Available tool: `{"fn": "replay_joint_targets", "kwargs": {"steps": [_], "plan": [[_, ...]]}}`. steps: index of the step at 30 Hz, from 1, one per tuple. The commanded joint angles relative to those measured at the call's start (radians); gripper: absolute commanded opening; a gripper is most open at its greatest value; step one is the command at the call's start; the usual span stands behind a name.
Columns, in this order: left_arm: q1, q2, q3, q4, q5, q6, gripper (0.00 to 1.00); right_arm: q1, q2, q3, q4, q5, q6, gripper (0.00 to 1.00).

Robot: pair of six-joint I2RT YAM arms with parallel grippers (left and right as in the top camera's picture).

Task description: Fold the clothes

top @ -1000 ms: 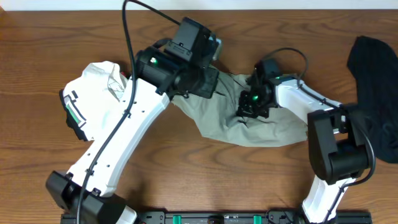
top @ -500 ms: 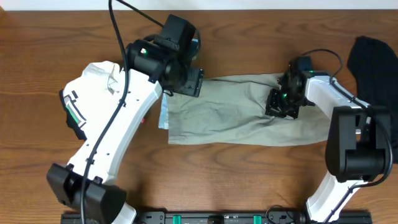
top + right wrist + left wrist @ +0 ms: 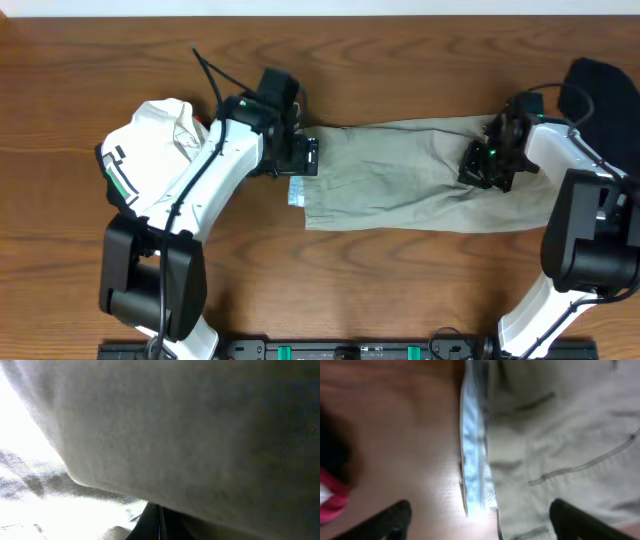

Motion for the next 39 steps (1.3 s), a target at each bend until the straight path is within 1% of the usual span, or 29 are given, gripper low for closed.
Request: {"fn": "replay_joint_targets", "kwargs": {"steps": [1, 3, 6, 8, 11, 18, 22, 25, 26, 28, 29, 31, 33, 35, 37, 39], "plan": [[0.029, 0.02, -0.069, 0.072, 0.048, -0.084, 0.99, -0.009, 0.035, -0.021, 0.003, 0.071, -0.036, 0.02], [0.045, 0.027, -0.103, 0.129, 0.092, -0.082, 1.0, -0.006, 0.035, -0.021, 0.003, 0.071, -0.036, 0.02], [0.071, 0.05, -0.15, 0.216, 0.21, -0.047, 0.99, -0.006, 0.035, -0.021, 0.002, 0.071, -0.036, 0.02], [0.082, 0.073, -0.167, 0.256, 0.285, -0.036, 0.99, -0.006, 0.035, -0.021, 0.002, 0.074, -0.036, 0.02], [0.082, 0.129, -0.17, 0.287, 0.417, 0.012, 0.99, -0.006, 0.035, -0.021, 0.001, 0.081, -0.036, 0.02], [0.036, 0.233, -0.17, 0.307, 0.526, 0.006, 1.0, -0.001, 0.035, -0.021, 0.001, 0.081, -0.035, 0.02], [-0.015, 0.253, -0.17, 0.345, 0.536, -0.023, 1.0, 0.005, 0.035, -0.021, 0.002, 0.081, -0.035, 0.02], [-0.056, 0.255, -0.17, 0.386, 0.534, -0.034, 0.97, 0.009, 0.035, -0.021, 0.003, 0.081, -0.034, 0.01], [-0.066, 0.255, -0.17, 0.393, 0.534, -0.034, 0.94, 0.01, 0.035, -0.021, 0.004, 0.081, -0.034, 0.02], [-0.08, 0.255, -0.17, 0.393, 0.522, -0.034, 0.8, 0.013, 0.035, -0.021, 0.003, 0.081, -0.034, 0.02], [-0.084, 0.255, -0.17, 0.394, 0.513, -0.034, 0.7, 0.014, 0.035, -0.021, 0.002, 0.081, -0.034, 0.01], [-0.086, 0.255, -0.17, 0.402, 0.512, -0.033, 0.45, 0.015, 0.035, -0.021, 0.0, 0.081, -0.031, 0.01], [-0.086, 0.255, -0.17, 0.409, 0.512, -0.033, 0.27, 0.015, 0.035, -0.021, -0.002, 0.08, -0.027, 0.01], [-0.083, 0.251, -0.164, 0.397, 0.513, -0.033, 0.12, 0.014, 0.034, -0.02, -0.002, 0.08, -0.026, 0.01], [-0.076, 0.234, -0.141, 0.338, 0.512, -0.005, 0.06, 0.01, 0.025, -0.014, -0.011, 0.081, -0.028, 0.01], [-0.065, 0.201, -0.098, 0.239, 0.472, 0.034, 0.06, 0.004, 0.003, -0.006, -0.027, 0.08, -0.035, 0.01]]}}
